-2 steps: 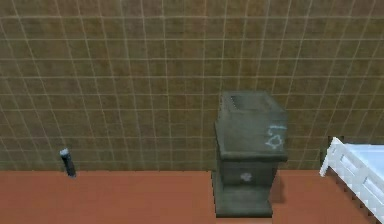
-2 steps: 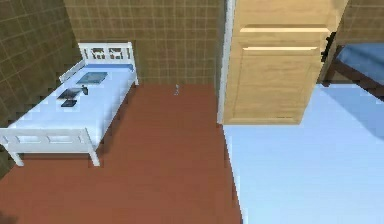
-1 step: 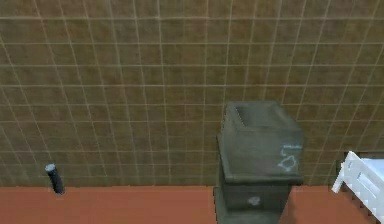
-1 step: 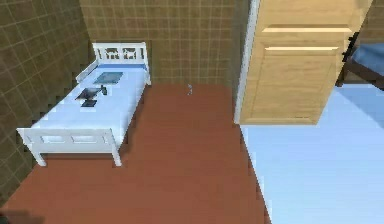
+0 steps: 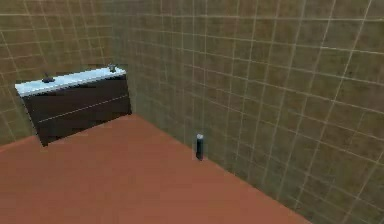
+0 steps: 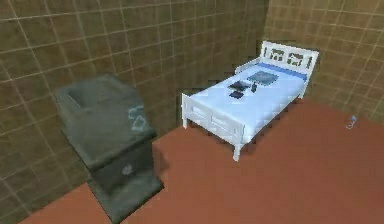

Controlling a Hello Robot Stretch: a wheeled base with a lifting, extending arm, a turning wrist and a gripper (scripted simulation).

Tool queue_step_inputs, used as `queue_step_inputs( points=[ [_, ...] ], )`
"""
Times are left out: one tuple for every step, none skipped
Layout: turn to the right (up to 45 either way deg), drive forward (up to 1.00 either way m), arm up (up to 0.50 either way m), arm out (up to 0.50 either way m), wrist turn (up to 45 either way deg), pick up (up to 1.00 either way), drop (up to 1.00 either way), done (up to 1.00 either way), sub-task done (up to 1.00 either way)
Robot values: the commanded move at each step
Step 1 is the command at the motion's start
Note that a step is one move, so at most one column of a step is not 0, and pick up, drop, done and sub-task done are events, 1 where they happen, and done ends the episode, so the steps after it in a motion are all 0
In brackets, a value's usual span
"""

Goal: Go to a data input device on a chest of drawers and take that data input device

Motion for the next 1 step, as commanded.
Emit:
queue_step_inputs(
  points=[
    [-42.0,0.0,0.0,0.0,0.0,0.0,0.0,0.0,0.0]
  ],
)
